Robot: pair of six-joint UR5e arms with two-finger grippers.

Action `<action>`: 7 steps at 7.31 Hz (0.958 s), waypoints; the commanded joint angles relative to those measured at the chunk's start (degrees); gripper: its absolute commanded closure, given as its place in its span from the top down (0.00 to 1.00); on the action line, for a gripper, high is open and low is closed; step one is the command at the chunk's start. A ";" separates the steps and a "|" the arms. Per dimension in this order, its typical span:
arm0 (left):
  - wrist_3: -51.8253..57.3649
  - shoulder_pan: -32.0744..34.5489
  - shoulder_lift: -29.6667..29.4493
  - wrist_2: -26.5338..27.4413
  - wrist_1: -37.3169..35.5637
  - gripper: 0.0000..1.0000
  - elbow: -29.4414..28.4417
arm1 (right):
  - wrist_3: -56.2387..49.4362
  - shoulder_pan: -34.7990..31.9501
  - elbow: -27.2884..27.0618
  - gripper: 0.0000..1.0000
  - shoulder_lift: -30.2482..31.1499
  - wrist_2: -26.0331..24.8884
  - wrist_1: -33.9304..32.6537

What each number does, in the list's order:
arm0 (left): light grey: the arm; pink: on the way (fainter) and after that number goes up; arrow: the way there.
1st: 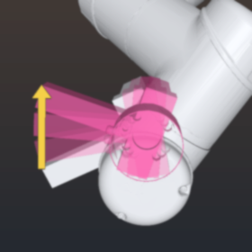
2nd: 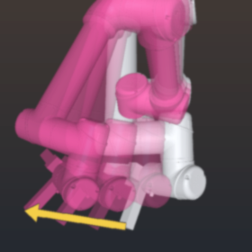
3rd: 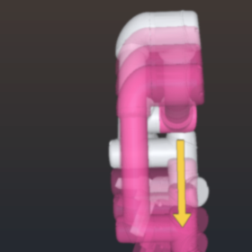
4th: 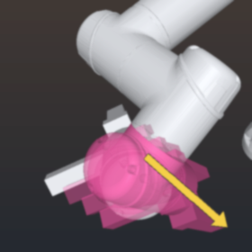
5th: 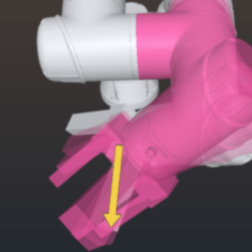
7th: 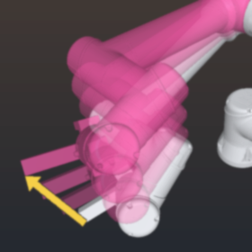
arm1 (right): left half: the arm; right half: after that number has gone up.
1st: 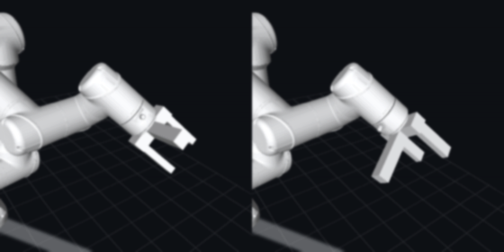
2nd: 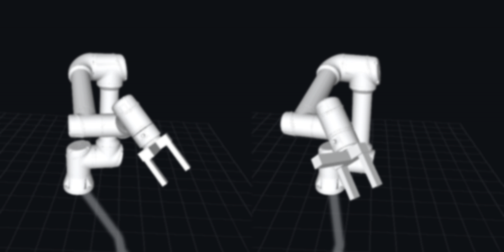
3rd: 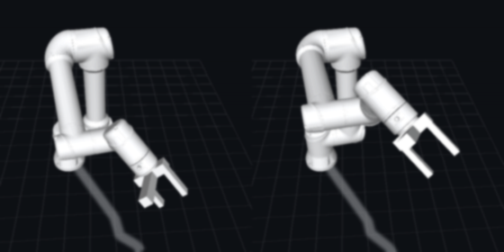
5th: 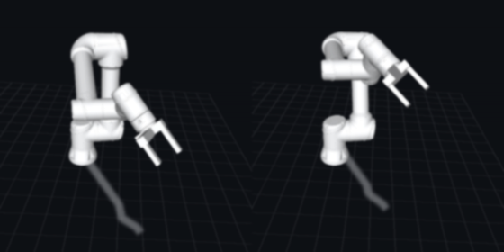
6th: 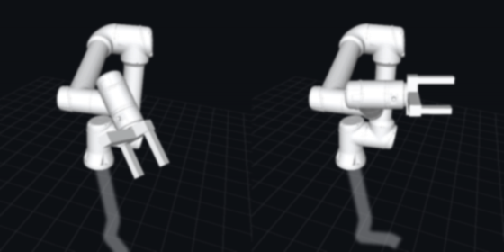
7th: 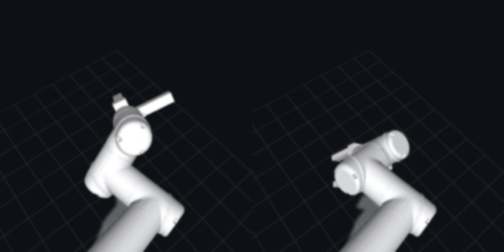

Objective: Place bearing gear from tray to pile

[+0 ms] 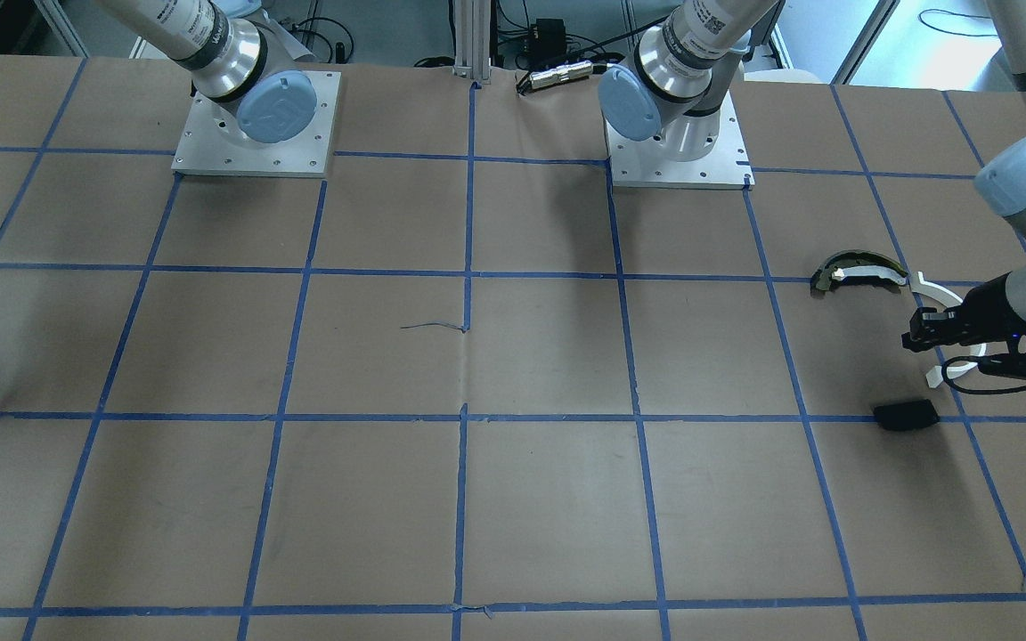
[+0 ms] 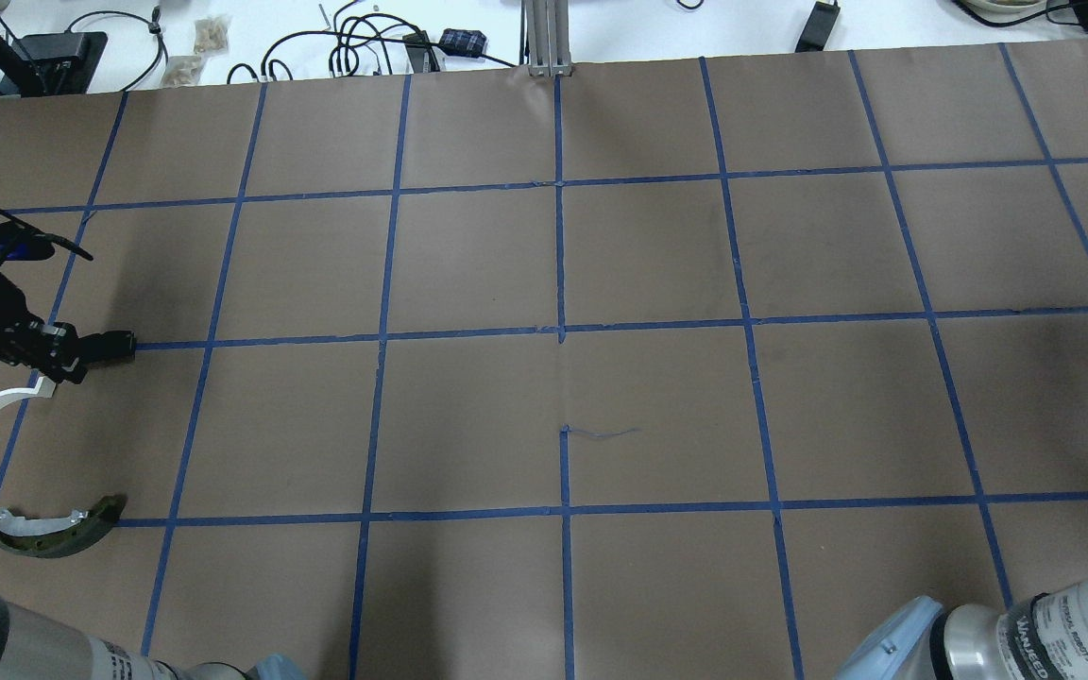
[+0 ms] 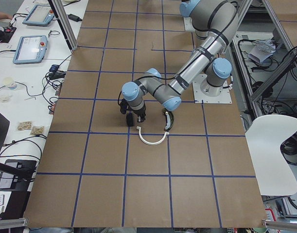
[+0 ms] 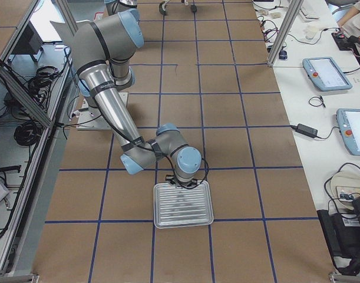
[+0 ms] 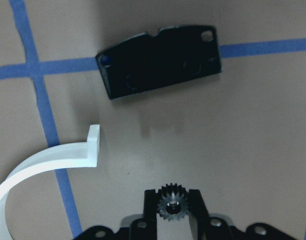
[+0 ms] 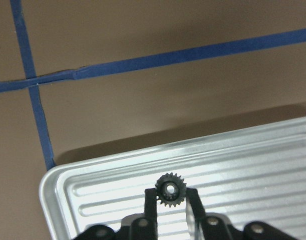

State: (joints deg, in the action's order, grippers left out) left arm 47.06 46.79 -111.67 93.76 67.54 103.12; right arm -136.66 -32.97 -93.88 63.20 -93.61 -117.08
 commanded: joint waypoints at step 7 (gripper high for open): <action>-0.04 -0.30 -2.85 0.28 -0.04 0.98 -0.02 | 77.27 -44.02 -0.07 0.15 22.49 0.89 23.22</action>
State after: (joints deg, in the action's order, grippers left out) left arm 47.18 46.32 -114.44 94.07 67.46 103.19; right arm -77.59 -65.41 -94.06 85.11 -92.78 -94.69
